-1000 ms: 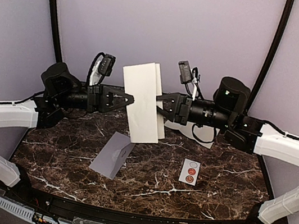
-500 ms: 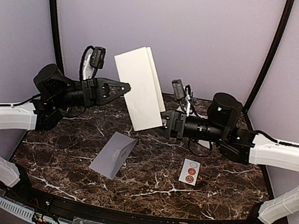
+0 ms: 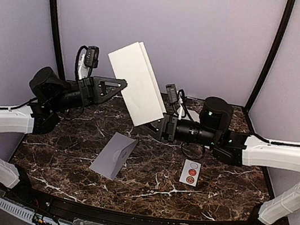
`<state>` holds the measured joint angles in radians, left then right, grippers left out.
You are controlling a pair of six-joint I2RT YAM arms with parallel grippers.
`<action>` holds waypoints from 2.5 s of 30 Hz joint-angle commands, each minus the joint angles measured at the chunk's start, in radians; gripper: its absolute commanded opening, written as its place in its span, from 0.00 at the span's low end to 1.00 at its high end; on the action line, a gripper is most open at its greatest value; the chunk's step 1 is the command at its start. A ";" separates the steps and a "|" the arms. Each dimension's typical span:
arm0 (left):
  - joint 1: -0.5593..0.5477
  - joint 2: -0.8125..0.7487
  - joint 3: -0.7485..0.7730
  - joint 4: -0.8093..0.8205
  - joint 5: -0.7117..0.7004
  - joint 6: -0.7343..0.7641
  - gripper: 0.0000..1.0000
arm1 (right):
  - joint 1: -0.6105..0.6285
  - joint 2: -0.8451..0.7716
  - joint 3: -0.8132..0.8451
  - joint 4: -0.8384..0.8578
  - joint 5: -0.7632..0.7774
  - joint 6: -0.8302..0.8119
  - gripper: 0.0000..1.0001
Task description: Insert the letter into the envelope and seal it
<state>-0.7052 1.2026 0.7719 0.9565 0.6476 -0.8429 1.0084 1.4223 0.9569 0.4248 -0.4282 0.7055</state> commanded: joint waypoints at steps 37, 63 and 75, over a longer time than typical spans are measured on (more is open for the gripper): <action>-0.011 -0.019 0.113 -0.537 0.266 0.302 0.00 | -0.033 -0.057 0.102 -0.146 -0.093 -0.111 0.75; -0.009 -0.040 -0.124 -0.878 -0.395 0.141 0.80 | -0.103 -0.215 -0.059 -0.285 0.311 0.003 0.00; -0.004 0.134 -0.190 -0.752 -0.289 0.053 0.73 | -0.103 -0.181 -0.083 -0.270 0.333 0.016 0.00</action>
<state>-0.7097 1.2804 0.5854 0.1555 0.3149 -0.7620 0.9085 1.2381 0.8913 0.1150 -0.1139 0.7059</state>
